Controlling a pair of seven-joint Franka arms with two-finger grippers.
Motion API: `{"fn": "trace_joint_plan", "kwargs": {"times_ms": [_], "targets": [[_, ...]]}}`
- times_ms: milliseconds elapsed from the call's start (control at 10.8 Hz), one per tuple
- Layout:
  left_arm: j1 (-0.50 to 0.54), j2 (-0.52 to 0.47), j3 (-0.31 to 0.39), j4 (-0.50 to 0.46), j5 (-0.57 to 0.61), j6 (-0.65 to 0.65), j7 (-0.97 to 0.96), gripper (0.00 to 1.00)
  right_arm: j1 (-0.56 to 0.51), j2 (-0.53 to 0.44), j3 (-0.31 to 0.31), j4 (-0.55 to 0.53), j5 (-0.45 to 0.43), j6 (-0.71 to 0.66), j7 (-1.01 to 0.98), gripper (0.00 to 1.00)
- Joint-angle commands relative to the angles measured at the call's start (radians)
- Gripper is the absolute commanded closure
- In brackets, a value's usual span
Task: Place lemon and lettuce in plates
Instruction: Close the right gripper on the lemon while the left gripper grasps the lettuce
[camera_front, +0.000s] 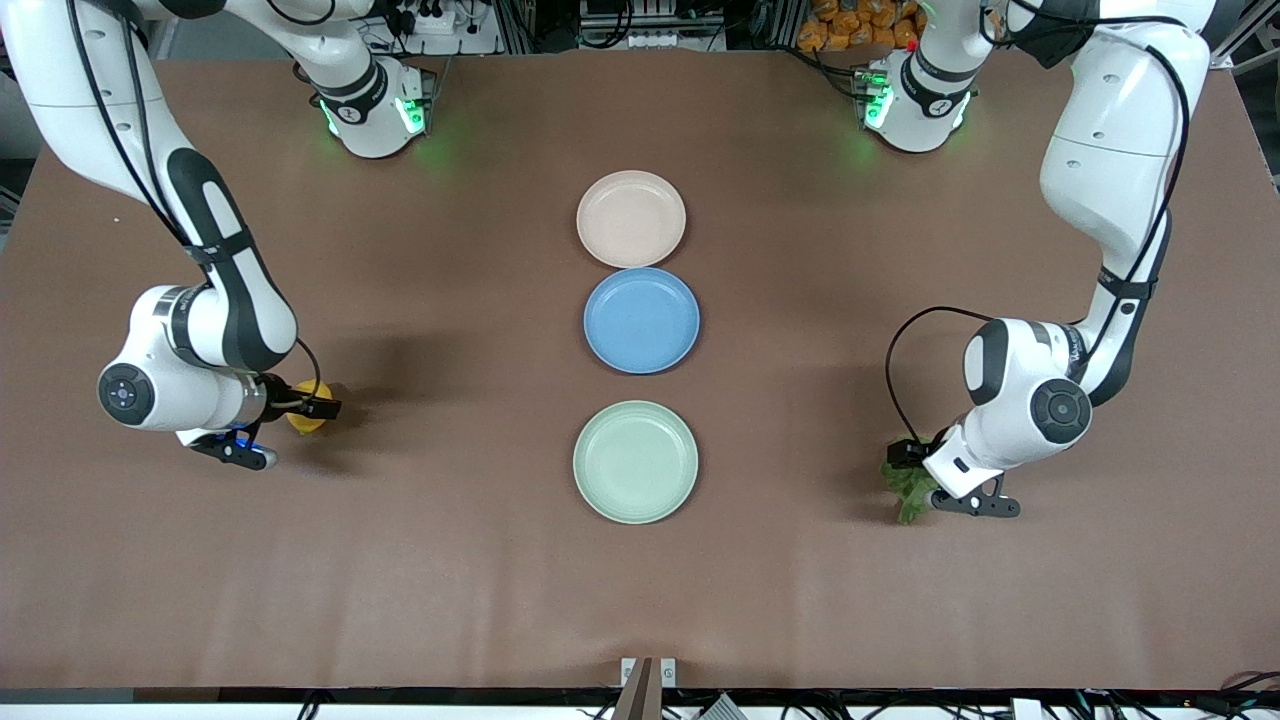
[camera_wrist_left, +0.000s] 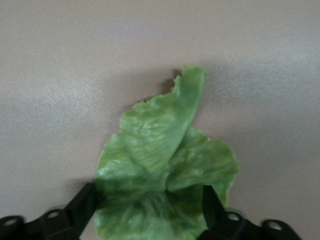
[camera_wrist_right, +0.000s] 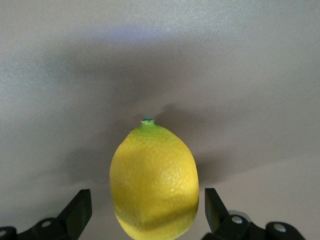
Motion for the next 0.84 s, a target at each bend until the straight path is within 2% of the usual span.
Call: {"fn": "trace_joint_plan", "kwargs": {"times_ms": [0, 93, 186, 279, 464, 743], "targets": [[-0.005, 0.022, 0.006, 0.019, 0.024, 0.030, 0.002, 0.58, 0.002, 0.010, 0.004, 0.003, 0.007, 0.007, -0.029, 0.41], [-0.005, 0.022, 0.006, 0.019, 0.024, 0.030, 0.002, 0.82, 0.005, 0.010, 0.004, 0.003, 0.007, 0.005, -0.029, 0.68], [-0.005, 0.022, 0.006, 0.019, 0.033, 0.032, 0.014, 0.99, 0.005, 0.009, 0.004, 0.001, 0.007, 0.001, -0.029, 0.86], [-0.005, 0.020, 0.006, 0.019, 0.084, 0.032, 0.024, 1.00, 0.011, 0.004, 0.004, 0.001, 0.007, -0.010, -0.027, 0.92], [-0.003, 0.011, 0.004, 0.022, 0.109, 0.035, 0.025, 1.00, 0.028, -0.006, 0.005, 0.003, 0.009, -0.047, -0.018, 0.98], [-0.012, -0.009, -0.008, 0.050, 0.116, 0.033, 0.043, 1.00, 0.031, -0.034, 0.016, 0.006, 0.009, -0.090, -0.011, 0.98]]}}
